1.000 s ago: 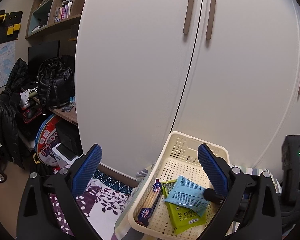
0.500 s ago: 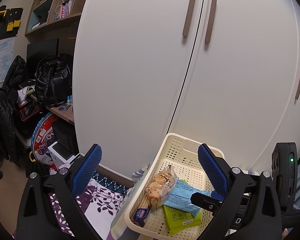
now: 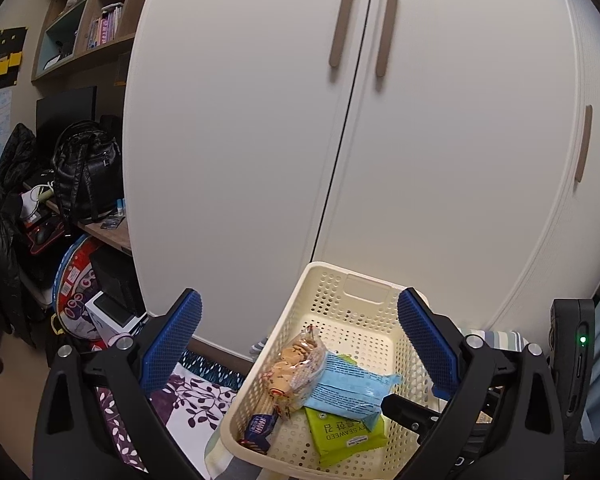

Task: Organize snacks
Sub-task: 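Move both tools back over the remaining snacks on the table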

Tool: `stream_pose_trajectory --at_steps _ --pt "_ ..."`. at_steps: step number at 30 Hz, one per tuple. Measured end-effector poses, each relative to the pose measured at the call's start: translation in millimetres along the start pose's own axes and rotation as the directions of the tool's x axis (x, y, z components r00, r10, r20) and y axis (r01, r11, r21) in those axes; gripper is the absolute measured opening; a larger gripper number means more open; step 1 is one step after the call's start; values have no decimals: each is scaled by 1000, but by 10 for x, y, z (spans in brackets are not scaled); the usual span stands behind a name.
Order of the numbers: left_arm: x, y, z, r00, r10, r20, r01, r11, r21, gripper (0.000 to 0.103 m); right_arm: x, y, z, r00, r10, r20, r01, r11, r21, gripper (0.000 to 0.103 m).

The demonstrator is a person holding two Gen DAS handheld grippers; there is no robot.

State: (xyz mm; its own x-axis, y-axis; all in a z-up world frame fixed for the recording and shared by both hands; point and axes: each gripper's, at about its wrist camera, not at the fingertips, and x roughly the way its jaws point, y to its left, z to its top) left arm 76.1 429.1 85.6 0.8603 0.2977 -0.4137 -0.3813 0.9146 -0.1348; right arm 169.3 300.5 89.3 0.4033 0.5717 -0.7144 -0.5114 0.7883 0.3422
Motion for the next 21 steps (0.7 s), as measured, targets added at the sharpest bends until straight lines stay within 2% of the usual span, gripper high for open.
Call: stream_pose_trajectory --at_steps 1,6,9,13,21 --pt "-2 -22 -2 1000 -3 0 3 1000 6 100 -24 -20 -11 1000 -12 7 12 1000 -2 85" --pt "-3 -102 -13 1000 -19 -2 19 1000 13 100 -107 -131 -43 998 -53 24 53 999 1 85" --pt "17 -110 -16 999 -31 -13 31 1000 -2 100 -149 -240 -75 996 -83 30 82 996 17 93" --pt "38 -164 -32 997 -68 -26 68 998 -16 100 -235 -400 -134 989 -141 34 141 990 23 93" --pt "43 -489 -91 991 -127 -44 129 990 48 100 -570 -981 -326 971 -237 40 231 966 113 93"
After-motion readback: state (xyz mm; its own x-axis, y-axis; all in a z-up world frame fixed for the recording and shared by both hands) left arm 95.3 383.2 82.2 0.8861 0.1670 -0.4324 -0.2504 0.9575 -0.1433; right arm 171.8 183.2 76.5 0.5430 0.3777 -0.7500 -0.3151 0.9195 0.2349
